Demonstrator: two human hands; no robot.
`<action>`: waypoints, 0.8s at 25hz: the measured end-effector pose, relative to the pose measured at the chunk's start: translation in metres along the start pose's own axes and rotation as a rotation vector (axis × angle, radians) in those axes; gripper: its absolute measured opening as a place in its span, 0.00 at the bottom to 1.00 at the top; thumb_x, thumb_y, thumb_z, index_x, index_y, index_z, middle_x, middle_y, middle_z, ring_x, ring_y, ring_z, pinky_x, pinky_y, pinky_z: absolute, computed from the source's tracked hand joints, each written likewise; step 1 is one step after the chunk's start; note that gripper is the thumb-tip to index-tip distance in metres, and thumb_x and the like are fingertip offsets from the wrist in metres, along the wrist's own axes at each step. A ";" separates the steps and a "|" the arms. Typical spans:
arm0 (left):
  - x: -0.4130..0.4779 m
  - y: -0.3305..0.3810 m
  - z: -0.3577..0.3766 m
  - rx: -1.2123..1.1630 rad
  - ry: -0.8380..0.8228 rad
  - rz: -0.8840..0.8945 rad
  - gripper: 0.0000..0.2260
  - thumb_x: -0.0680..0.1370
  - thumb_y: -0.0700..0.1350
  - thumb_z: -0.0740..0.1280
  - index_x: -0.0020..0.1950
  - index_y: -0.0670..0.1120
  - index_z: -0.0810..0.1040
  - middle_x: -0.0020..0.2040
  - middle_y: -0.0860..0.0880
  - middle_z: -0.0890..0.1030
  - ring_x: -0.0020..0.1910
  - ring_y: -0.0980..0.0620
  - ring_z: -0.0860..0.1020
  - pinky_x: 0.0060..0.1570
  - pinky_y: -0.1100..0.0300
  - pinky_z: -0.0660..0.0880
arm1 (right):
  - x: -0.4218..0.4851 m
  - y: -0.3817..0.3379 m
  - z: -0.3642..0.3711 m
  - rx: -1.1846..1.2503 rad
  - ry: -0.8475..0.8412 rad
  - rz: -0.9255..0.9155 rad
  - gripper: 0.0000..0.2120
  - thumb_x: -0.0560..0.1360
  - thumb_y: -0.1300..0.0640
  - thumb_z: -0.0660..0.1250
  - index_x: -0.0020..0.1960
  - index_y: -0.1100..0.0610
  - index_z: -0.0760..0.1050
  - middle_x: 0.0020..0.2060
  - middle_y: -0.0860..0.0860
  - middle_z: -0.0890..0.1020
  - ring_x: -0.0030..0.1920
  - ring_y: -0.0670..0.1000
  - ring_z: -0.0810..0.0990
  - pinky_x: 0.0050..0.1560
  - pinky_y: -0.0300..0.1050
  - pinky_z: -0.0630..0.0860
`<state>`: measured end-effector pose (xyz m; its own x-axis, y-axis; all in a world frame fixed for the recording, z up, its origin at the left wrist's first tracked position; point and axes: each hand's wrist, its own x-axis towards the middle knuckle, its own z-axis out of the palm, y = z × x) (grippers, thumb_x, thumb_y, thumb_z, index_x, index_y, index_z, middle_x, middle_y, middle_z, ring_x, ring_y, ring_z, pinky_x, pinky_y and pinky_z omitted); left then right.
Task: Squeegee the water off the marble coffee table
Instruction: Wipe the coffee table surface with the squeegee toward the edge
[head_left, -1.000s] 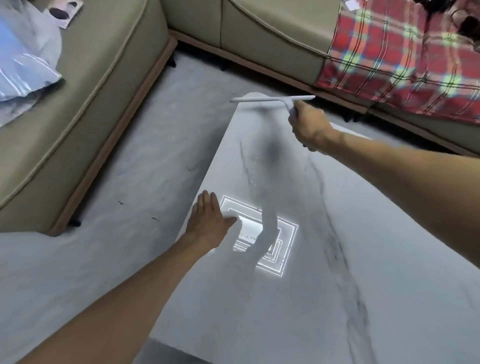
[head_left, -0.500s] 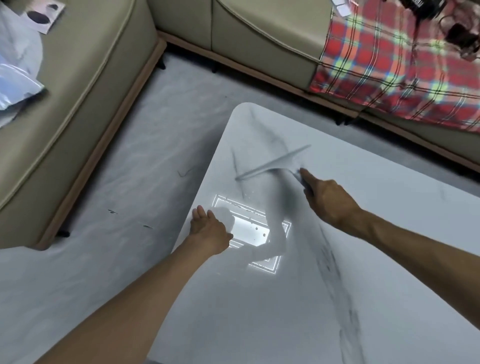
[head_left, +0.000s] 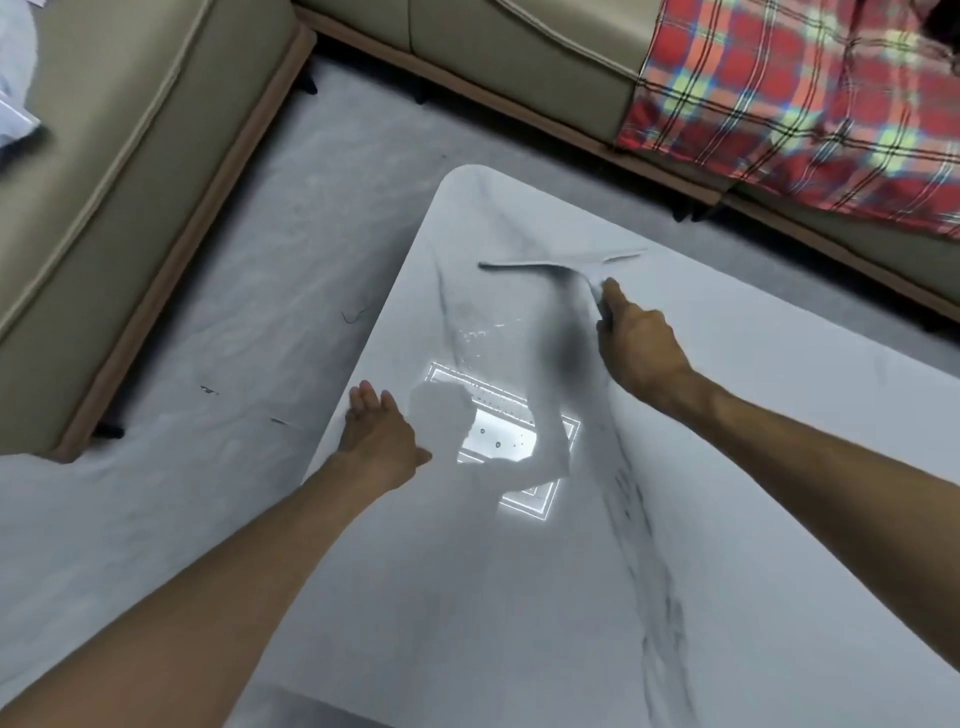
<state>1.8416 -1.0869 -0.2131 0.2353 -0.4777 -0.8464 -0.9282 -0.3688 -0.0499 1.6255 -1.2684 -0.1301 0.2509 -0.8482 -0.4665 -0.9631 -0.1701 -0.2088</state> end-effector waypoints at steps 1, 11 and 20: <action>0.001 0.000 0.001 -0.010 -0.007 0.000 0.45 0.78 0.63 0.57 0.76 0.32 0.38 0.76 0.30 0.38 0.77 0.33 0.40 0.75 0.46 0.49 | -0.024 0.011 0.005 0.013 -0.020 -0.014 0.20 0.80 0.59 0.53 0.71 0.56 0.59 0.41 0.64 0.78 0.40 0.65 0.76 0.35 0.49 0.67; -0.002 0.001 0.001 -0.044 0.002 0.016 0.50 0.75 0.65 0.61 0.75 0.32 0.38 0.75 0.28 0.38 0.76 0.32 0.40 0.75 0.46 0.49 | 0.023 -0.025 -0.038 0.122 -0.003 -0.003 0.11 0.81 0.59 0.53 0.61 0.61 0.63 0.51 0.68 0.78 0.42 0.64 0.77 0.20 0.46 0.64; -0.007 -0.003 -0.001 -0.066 0.018 0.050 0.49 0.76 0.61 0.64 0.76 0.33 0.38 0.75 0.29 0.37 0.77 0.33 0.40 0.75 0.46 0.49 | -0.098 0.014 0.017 -0.008 -0.232 -0.169 0.25 0.80 0.57 0.55 0.76 0.51 0.56 0.45 0.65 0.80 0.43 0.67 0.79 0.40 0.51 0.73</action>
<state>1.8432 -1.0835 -0.2067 0.1949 -0.5106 -0.8374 -0.9179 -0.3958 0.0277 1.5895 -1.1789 -0.1017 0.4224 -0.6702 -0.6102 -0.9063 -0.3037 -0.2939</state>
